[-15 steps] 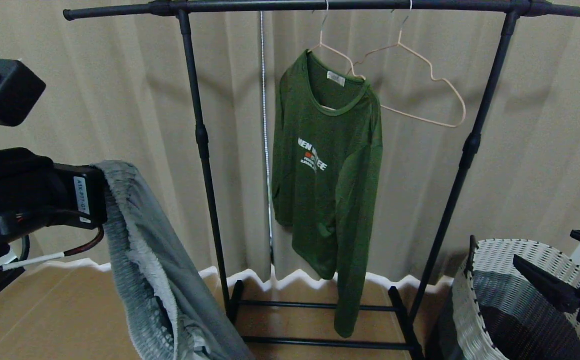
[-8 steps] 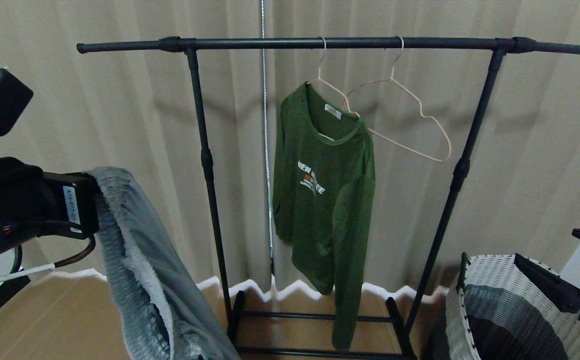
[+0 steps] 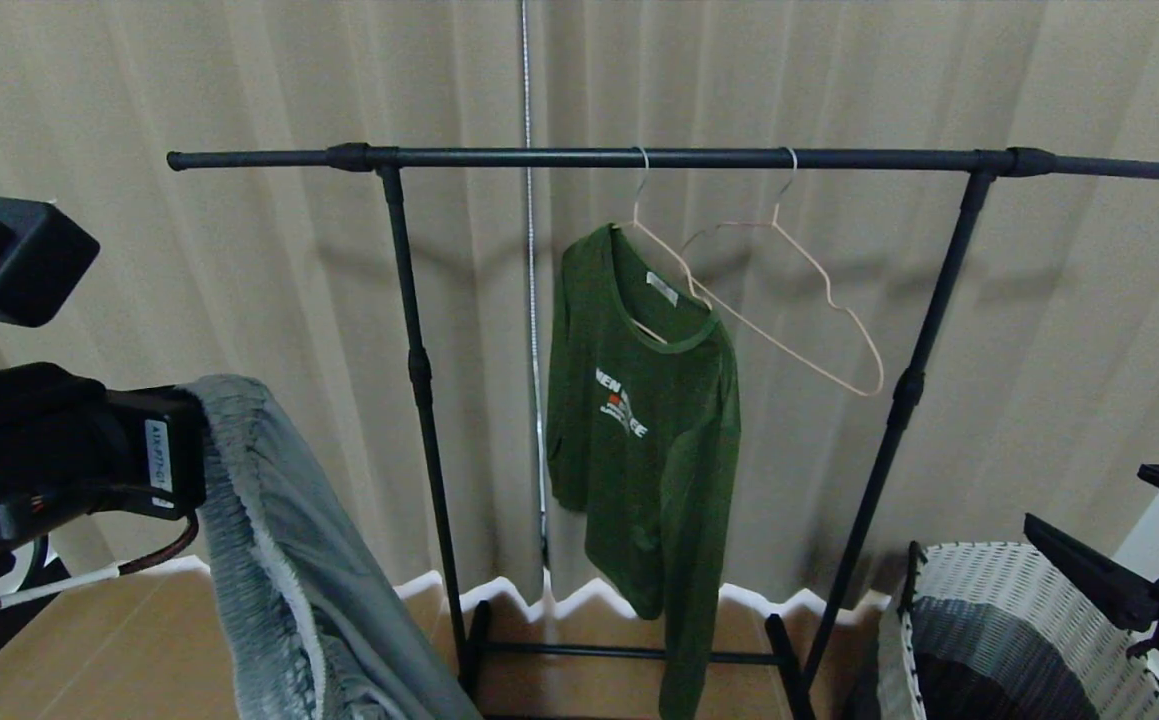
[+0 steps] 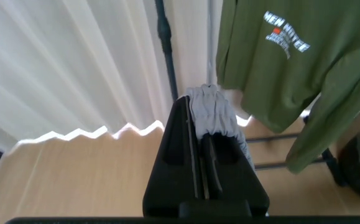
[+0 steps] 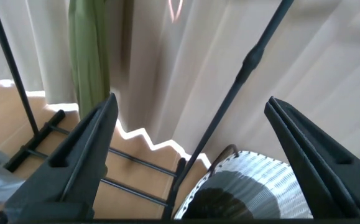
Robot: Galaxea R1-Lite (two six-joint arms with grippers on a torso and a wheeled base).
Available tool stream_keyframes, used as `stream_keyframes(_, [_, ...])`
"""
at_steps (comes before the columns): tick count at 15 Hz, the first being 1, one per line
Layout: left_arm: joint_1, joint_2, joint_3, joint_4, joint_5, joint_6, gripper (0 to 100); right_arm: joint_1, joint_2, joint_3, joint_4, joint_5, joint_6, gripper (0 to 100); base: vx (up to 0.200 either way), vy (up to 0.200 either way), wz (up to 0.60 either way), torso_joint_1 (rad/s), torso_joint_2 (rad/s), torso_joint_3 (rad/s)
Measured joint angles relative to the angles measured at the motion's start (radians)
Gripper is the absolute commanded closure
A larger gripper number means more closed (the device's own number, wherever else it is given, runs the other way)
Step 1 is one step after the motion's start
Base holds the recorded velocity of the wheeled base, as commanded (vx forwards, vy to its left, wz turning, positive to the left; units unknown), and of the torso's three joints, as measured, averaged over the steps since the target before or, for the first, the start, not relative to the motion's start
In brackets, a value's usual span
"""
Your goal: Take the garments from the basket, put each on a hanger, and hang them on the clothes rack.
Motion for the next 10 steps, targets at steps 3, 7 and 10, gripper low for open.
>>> stream_keyframes(3, [0.001,-0.022,0.021,0.0,0.0,0.0,100,0.0,-0.006,0.001,0.0,0.0,0.0,0,0.0,0.0,0.0,0.212,-0.5,-0.282])
stream_keyframes(7, [0.001,-0.037,0.041,-0.001,0.0,0.005,100,0.0,-0.027,0.019,0.0,0.0,-0.002,0,0.0,0.0,0.0,0.195,-0.42,-0.229])
stream_keyframes(10, [0.0,-0.043,0.046,0.0,0.0,0.011,100,0.0,-0.054,0.033,0.009,0.0,-0.003,0,0.0,0.0,0.0,0.046,-0.09,-0.043])
